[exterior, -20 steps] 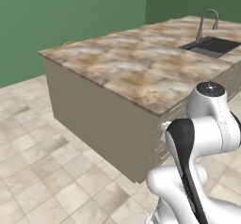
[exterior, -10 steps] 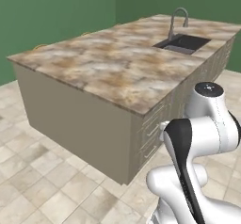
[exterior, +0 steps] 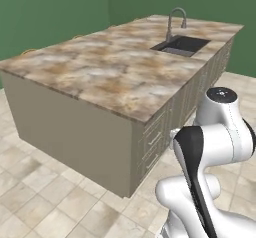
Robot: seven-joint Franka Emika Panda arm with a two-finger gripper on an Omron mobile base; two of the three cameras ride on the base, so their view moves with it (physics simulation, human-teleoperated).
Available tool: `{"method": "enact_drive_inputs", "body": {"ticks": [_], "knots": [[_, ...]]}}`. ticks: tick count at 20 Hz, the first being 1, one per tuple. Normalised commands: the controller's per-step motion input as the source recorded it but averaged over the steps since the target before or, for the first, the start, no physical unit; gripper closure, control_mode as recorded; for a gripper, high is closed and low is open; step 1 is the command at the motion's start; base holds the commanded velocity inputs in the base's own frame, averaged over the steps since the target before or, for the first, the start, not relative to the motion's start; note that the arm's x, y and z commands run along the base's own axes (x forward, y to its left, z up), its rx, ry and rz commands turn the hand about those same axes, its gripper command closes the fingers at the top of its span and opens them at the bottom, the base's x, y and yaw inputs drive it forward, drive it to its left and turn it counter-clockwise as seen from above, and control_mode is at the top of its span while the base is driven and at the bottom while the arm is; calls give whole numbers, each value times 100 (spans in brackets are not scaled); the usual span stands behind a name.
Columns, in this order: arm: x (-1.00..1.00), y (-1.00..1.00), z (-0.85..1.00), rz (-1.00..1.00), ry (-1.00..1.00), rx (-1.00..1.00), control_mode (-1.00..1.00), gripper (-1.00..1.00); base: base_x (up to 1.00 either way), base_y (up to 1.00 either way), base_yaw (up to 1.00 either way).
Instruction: Retrieve the butter from the fridge and place it on a plate on the dining table. Then retrieve the butter knife by the fridge and place it near the plate.
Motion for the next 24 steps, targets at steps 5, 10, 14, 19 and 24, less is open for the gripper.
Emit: {"method": "enact_drive_inputs", "body": {"ticks": [5,10,14,19,24], "knots": [[0,0,0,0,0,0,100,100,25,18,20],[0,0,0,0,0,0,100,100,31,6,35],[0,0,0,0,0,0,100,100,70,4,67],[0,0,0,0,0,0,100,100,82,-2,66],[0,0,0,0,0,0,100,100,100,-4,53]]}}
